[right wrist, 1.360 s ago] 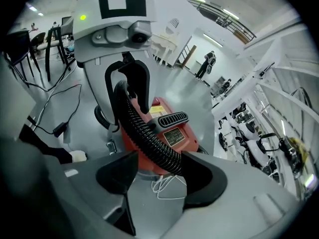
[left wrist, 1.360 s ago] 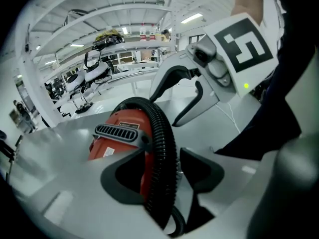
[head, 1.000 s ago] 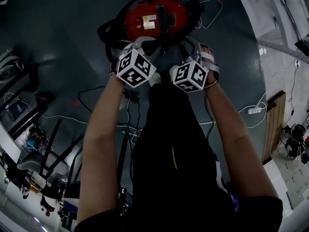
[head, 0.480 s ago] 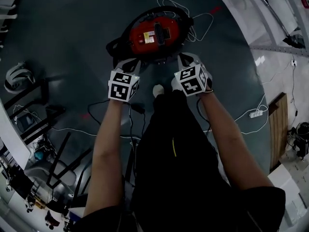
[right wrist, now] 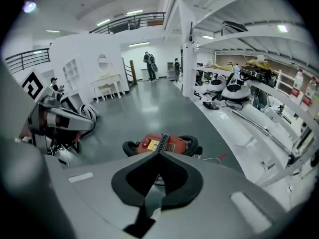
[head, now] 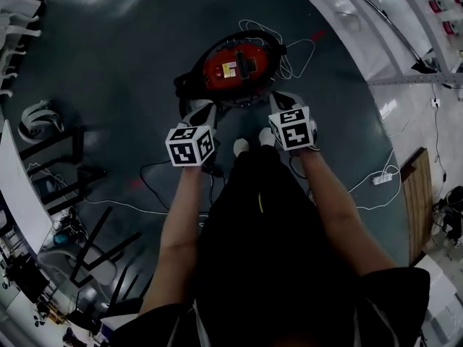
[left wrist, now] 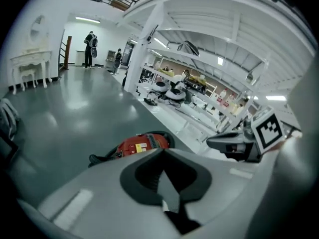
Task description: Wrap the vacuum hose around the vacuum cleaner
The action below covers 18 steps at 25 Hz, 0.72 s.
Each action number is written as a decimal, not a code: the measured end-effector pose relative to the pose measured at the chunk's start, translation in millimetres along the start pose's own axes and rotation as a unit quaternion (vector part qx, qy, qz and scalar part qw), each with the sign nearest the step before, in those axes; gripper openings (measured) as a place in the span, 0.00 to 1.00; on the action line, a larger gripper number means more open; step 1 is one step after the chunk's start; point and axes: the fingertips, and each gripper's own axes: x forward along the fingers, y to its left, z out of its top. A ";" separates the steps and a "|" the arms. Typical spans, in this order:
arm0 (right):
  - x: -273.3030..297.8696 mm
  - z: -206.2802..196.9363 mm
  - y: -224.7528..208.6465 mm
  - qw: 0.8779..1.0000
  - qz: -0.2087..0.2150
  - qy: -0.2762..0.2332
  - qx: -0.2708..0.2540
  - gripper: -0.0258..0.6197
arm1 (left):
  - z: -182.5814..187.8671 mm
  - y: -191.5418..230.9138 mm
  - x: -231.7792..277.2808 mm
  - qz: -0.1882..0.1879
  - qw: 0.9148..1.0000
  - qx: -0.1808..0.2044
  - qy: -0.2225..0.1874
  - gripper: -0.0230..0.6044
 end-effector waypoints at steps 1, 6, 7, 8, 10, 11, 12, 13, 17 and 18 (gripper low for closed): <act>-7.3 3.4 -0.5 1.000 -0.001 -0.002 0.001 0.03 | 1.5 -4.1 -5.7 -0.003 1.000 -0.010 -0.003 0.05; -35.3 13.7 -7.1 1.000 -0.007 -0.009 0.010 0.03 | 4.1 -18.1 -23.1 0.003 1.000 0.002 0.011 0.05; -39.5 13.4 -7.6 1.000 -0.006 -0.009 0.017 0.03 | 4.9 -20.9 -25.9 0.003 1.000 0.004 0.011 0.05; -43.5 12.1 -7.5 1.000 -0.004 -0.007 0.024 0.03 | 5.6 -24.2 -28.6 0.002 1.000 0.005 0.010 0.05; -49.6 10.4 -6.2 0.999 0.002 -0.004 0.035 0.03 | 8.2 -30.9 -31.5 -0.002 1.000 0.005 0.006 0.05; -50.8 12.0 -5.3 0.999 0.006 -0.005 0.040 0.03 | 11.1 -33.6 -31.3 -0.004 1.000 0.007 0.003 0.05; -51.0 14.5 -3.7 0.999 0.012 -0.006 0.046 0.03 | 14.0 -35.5 -30.8 -0.005 1.000 0.009 0.001 0.05; -50.6 16.7 -1.0 0.998 0.019 -0.007 0.052 0.03 | 15.7 -37.1 -30.9 -0.006 1.000 0.011 0.000 0.05; -50.1 19.7 11.9 0.998 0.037 -0.002 0.050 0.03 | 12.7 -42.8 -33.2 -0.010 1.000 0.007 0.001 0.05; -50.0 20.4 14.2 0.998 0.039 -0.001 0.047 0.03 | 12.1 -42.9 -33.2 -0.009 1.000 0.006 0.002 0.05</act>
